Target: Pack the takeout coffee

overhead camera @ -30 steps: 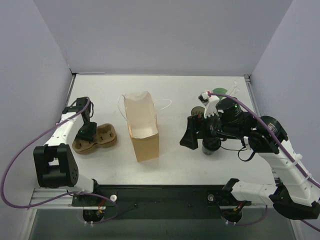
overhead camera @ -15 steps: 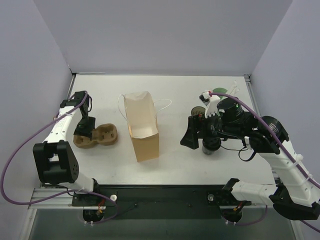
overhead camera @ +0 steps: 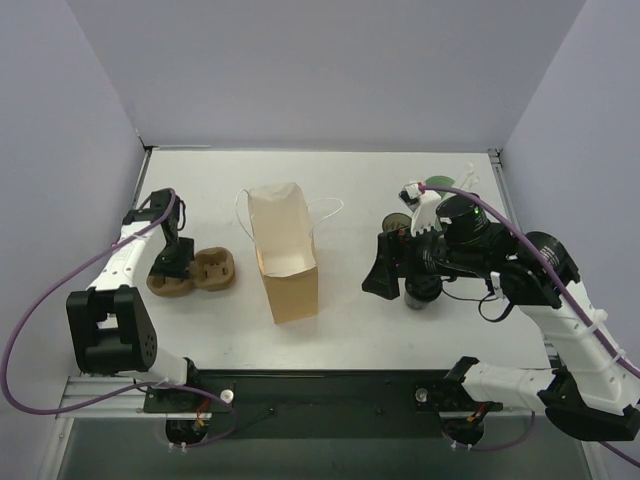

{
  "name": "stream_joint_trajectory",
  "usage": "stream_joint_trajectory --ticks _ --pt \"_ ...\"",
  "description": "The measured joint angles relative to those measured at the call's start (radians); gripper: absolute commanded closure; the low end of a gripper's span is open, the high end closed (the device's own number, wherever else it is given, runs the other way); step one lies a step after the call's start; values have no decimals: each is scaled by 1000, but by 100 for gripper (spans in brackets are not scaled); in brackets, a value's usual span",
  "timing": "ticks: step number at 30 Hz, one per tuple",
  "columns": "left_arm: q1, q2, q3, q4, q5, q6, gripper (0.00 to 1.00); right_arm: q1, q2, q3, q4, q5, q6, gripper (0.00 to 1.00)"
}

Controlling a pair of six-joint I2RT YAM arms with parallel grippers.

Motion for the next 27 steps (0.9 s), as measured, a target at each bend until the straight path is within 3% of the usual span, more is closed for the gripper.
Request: stream_joint_trajectory --ticks 6,8,14,22,27 --pt "0 4 -1 53 19 -64 41 -10 7 0 -1 -8 -11 18" --pt "1 9 -2 48 68 -246 42 -16 11 0 -2 -14 -16 18" --pt "1 15 -13 47 125 -440 41 -35 19 0 -6 -29 -26 18" --pt "1 21 -6 15 130 -501 42 -42 31 11 -8 -37 -35 18" --pt "13 58 92 -81 99 -490 42 -42 31 11 -8 -40 -42 18"
